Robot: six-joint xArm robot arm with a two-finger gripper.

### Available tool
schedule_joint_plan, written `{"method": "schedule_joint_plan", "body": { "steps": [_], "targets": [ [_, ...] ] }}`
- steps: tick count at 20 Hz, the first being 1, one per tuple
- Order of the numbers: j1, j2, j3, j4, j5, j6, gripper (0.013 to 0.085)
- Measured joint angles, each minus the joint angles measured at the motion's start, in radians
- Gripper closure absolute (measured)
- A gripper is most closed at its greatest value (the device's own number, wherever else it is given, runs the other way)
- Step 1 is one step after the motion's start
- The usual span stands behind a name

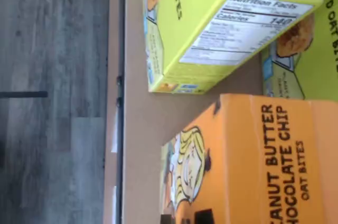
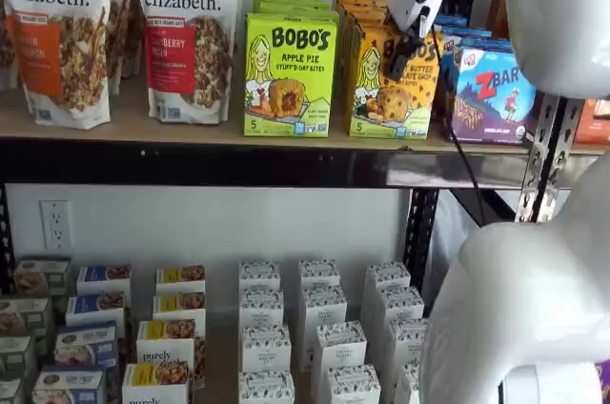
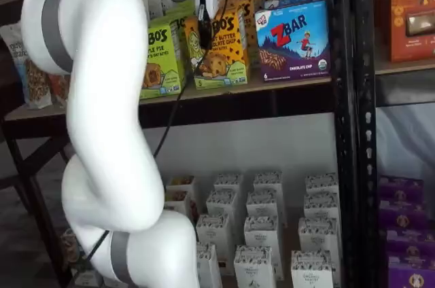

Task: Pick up the orange box on the top shelf, the fifth box from the left

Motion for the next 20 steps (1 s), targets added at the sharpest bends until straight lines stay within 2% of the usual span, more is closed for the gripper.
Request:
{"method": "schedule_joint_plan", "body": {
  "steps": [3,10,13,14,15,16,17,20],
  "targets": [
    [0.003,0.001,0.0,-0.011,-0.011,0.002,0.037],
    [-0.001,0.019,-0.033,-0.012,0.045,0.002,0.037],
    [-0.002,0.022,-0.038,-0.014,0.055,0.003,0.045],
    [-0.002,0.022,-0.038,-0.015,0.056,0.003,0.045],
    [-0.002,0.022,-0.038,-0.015,0.056,0.003,0.049],
    [-0.002,0.022,-0.038,-0.014,0.056,0.003,0.049],
    [-0.002,0.022,-0.038,-0.013,0.056,0.003,0.053],
    [-0.001,0.025,-0.041,-0.015,0.057,0.003,0.053]
  ]
}}
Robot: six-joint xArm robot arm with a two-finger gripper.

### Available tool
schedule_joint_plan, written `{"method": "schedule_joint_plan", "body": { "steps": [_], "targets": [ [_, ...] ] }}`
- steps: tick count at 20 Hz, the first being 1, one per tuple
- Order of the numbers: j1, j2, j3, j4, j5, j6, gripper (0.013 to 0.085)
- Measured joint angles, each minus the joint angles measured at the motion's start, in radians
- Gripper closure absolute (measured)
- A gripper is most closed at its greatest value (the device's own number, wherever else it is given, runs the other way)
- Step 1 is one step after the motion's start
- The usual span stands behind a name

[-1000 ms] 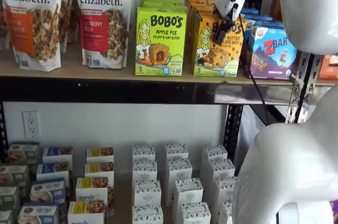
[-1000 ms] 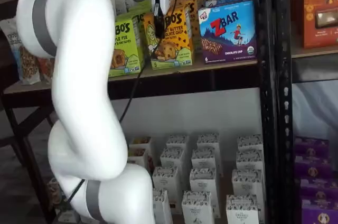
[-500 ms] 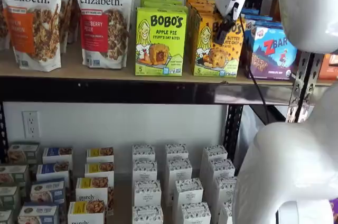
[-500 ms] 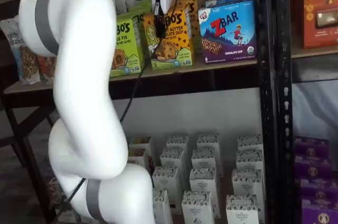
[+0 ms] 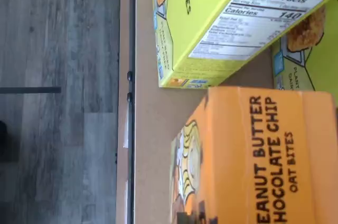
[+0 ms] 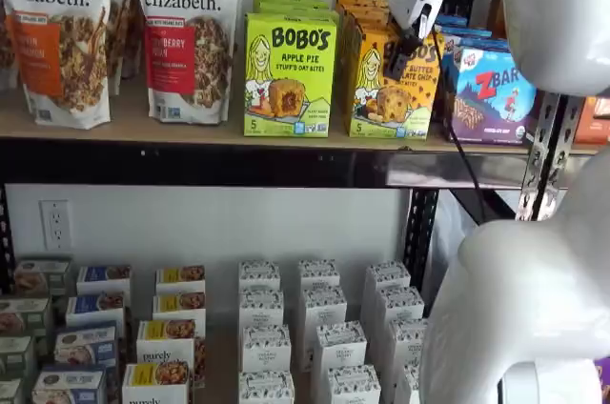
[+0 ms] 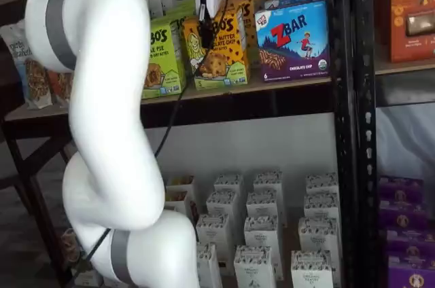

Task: Pick up the orange box on the top shelf, the fifth box from the left

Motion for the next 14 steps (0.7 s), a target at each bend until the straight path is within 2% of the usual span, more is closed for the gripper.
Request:
{"method": "schedule_joint_plan", "body": {
  "steps": [14],
  "targets": [
    [-0.006,0.005,-0.008,0.004,-0.003,-0.004,0.053]
  ]
}}
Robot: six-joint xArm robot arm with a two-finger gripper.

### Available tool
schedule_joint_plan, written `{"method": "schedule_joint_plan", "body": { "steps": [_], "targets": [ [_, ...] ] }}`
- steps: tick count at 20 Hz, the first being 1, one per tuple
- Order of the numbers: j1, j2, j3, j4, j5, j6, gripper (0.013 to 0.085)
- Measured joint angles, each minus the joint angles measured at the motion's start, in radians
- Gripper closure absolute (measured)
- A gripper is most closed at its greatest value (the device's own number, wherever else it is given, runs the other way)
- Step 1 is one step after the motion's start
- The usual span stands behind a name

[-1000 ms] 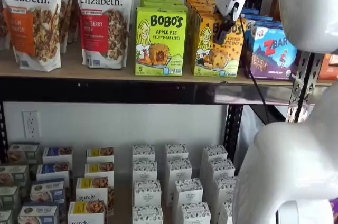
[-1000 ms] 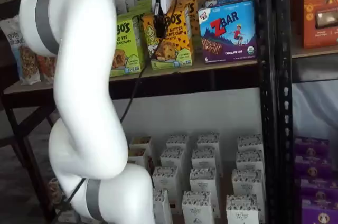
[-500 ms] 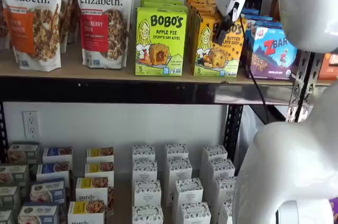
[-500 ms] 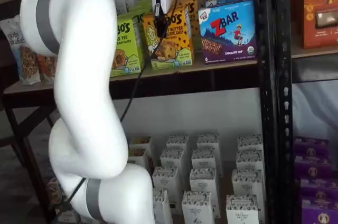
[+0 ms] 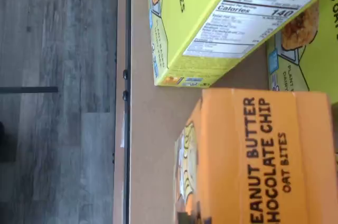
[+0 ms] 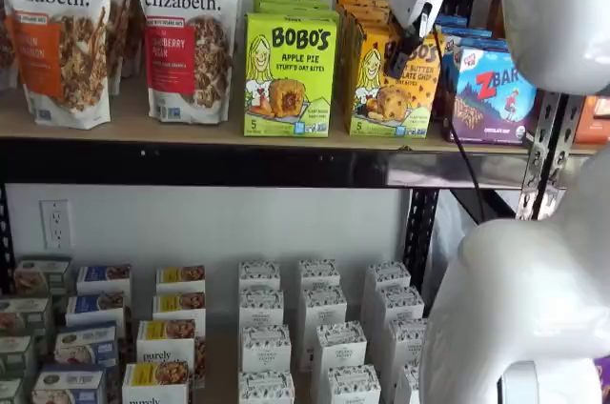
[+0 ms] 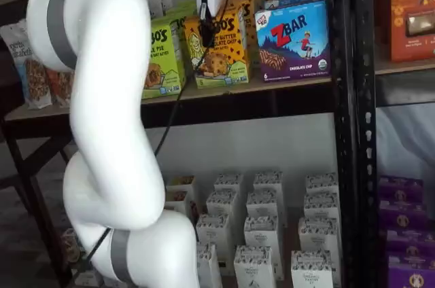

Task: Pick up the orange box on the top shelf, the fifth box from the left

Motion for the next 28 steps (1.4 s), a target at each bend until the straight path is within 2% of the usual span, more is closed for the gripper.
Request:
{"method": "schedule_joint_plan", "body": {
  "steps": [2,3,4,15,21,28],
  "targets": [
    [-0.001,0.001,-0.003,0.0,0.003,-0.001,0.061],
    [-0.001,0.001,-0.003,0.0,0.003,-0.001,0.061],
    [-0.002,0.001,-0.003,0.001,0.003,-0.001,0.065],
    [0.011,-0.013,-0.009,-0.039,0.025,0.012,0.065],
    [0.011,-0.024,-0.059,-0.059,0.161,0.023,0.065],
    [0.002,-0.089,-0.043,-0.069,0.269,0.023,0.065]
  ]
}}
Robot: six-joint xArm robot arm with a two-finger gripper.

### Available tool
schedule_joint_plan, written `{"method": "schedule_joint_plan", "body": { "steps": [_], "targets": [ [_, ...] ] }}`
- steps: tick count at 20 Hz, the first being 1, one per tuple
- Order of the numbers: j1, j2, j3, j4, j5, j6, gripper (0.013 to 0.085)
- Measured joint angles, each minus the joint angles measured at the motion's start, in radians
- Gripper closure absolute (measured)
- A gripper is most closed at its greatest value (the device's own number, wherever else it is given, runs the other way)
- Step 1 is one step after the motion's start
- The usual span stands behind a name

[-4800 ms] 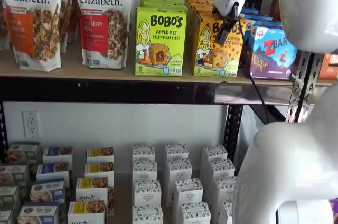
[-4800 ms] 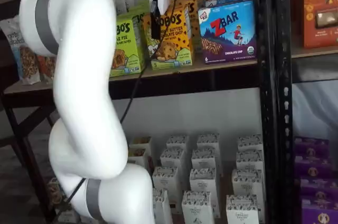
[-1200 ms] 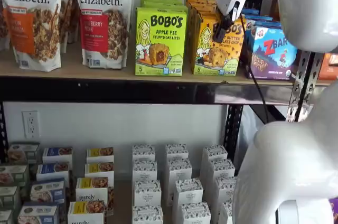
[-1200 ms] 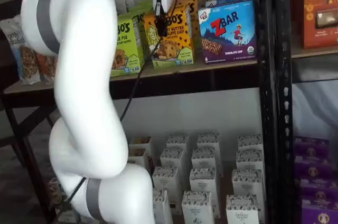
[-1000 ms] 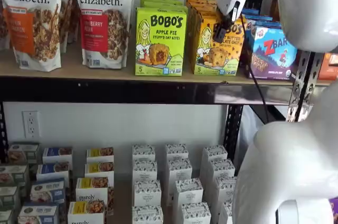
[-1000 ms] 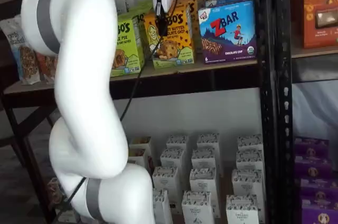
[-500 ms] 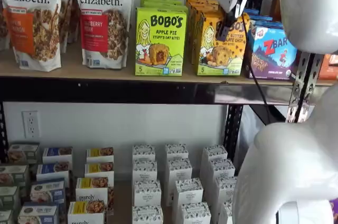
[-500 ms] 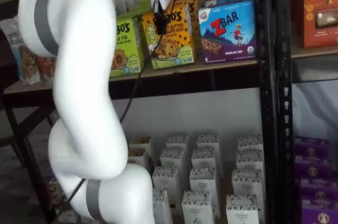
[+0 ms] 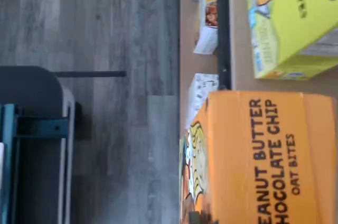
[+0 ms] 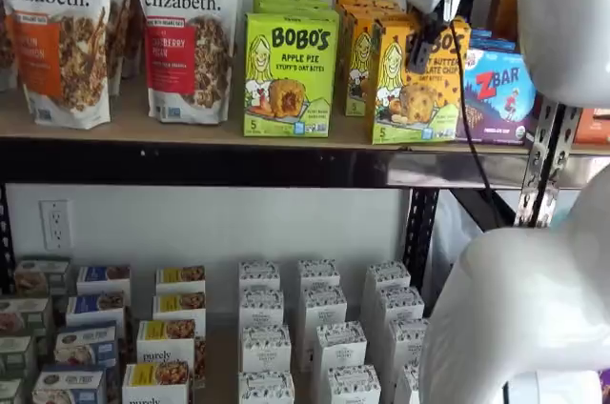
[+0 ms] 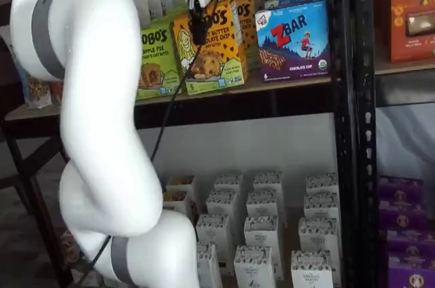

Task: Pick up the orange box on the top shelf, the fifth box from the left

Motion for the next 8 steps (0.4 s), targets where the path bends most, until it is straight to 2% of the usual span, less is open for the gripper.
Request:
{"method": "schedule_joint_plan", "body": {
  "steps": [8],
  "targets": [
    [-0.005,-0.09,0.083,-0.028,0.028,-0.009,0.065]
  ]
}}
